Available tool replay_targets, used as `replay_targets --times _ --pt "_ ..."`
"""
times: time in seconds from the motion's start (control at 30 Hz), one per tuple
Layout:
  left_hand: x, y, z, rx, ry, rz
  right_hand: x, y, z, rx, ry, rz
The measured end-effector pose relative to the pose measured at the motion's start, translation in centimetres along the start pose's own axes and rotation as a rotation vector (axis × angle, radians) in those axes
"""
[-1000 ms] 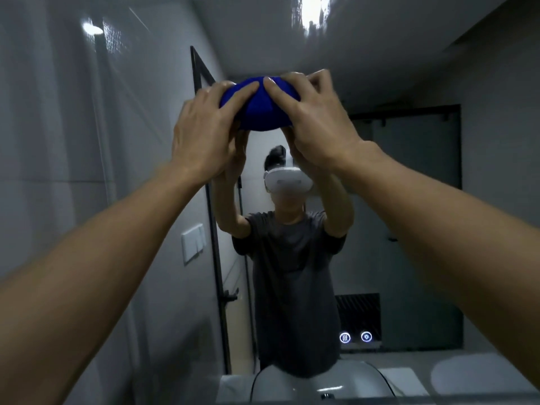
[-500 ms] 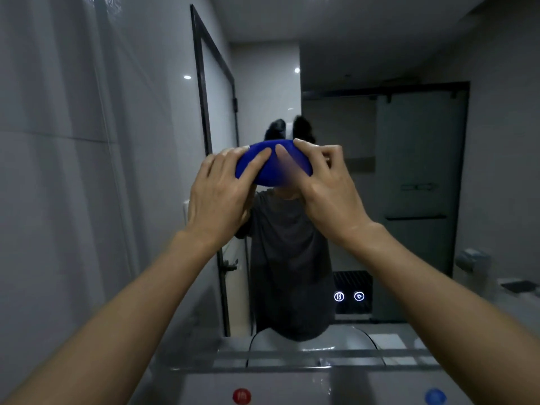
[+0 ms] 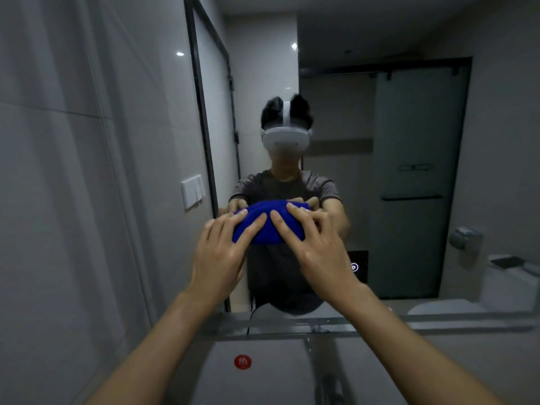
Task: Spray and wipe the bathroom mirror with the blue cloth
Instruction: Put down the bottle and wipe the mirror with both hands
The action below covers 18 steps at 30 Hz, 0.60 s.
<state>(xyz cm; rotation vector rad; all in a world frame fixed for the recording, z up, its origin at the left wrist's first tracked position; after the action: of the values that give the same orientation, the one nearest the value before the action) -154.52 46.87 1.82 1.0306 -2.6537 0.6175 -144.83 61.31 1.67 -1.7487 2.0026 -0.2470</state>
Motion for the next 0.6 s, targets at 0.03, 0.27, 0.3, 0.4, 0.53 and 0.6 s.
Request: replay_targets --times 0.03,0.27,0.3,0.4,0.53,0.6 --pt "-0.3 0.2 0.7 -0.001 0.001 0.010 0.2 0.4 0.7 0.011 0.004 -0.010" --pt "-1.9 1.5 5.4 0.080 -0.013 0.057 1.4 2.3 5.1 0.077 0.039 -0.085" --pt "-2.2 1.6 5.9 0.082 -0.017 0.066 1.6 2.5 5.7 0.083 0.042 -0.093" --pt "-3.3 1.8 7.6 0.153 -0.038 0.113 2.2 3.3 7.7 0.127 0.052 -0.130" --pt "-4.7 2.8 11.0 0.288 -0.018 0.121 3.1 4.5 11.3 0.217 0.047 -0.161" --pt "-5.5 3.2 12.9 0.331 0.007 0.109 3.7 5.2 13.2 0.254 0.048 -0.172"
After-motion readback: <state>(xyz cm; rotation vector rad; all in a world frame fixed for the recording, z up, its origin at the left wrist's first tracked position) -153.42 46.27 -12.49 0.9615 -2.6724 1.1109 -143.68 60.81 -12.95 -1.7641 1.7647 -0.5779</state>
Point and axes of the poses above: each hand's wrist, its own z-axis away from the middle knuckle, its own y-axis out of the palm, x = y × z, the point moved 5 cm from there along -z, towards the middle knuckle, and after that the axes turned 4 degrees about -z, right-handed, at the moved point
